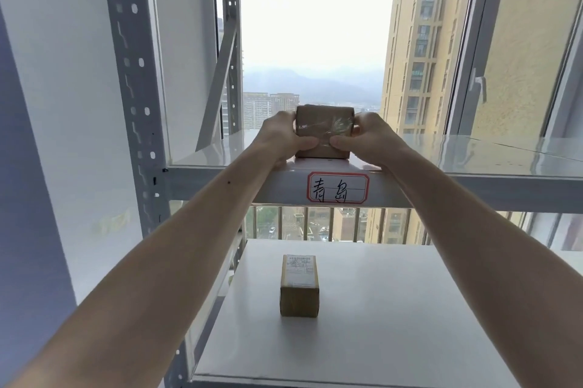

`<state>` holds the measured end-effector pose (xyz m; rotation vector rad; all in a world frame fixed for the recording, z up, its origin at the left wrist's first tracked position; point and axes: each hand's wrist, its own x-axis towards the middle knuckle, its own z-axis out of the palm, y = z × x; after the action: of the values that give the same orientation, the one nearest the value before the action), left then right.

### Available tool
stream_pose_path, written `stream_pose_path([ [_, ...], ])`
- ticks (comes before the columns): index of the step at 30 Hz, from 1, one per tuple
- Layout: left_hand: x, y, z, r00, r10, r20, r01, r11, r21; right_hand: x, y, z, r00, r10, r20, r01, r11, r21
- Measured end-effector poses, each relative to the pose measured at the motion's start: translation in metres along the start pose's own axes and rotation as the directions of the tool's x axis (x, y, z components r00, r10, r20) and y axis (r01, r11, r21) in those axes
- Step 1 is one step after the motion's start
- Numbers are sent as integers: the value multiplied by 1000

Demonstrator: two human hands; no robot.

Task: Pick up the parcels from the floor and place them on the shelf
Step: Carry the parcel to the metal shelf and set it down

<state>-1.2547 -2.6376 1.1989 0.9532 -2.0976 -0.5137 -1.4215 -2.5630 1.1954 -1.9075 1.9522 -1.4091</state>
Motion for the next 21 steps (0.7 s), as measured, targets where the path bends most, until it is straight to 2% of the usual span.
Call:
stream_pose_path([
  [7,16,-3,5,998,-51,41,50,998,33,14,3,8,997,70,-21,-71,997,-27],
  [21,27,-6,10,995,-99,30,95,989,118,23,3,12,992,125,11,-122,985,-122],
])
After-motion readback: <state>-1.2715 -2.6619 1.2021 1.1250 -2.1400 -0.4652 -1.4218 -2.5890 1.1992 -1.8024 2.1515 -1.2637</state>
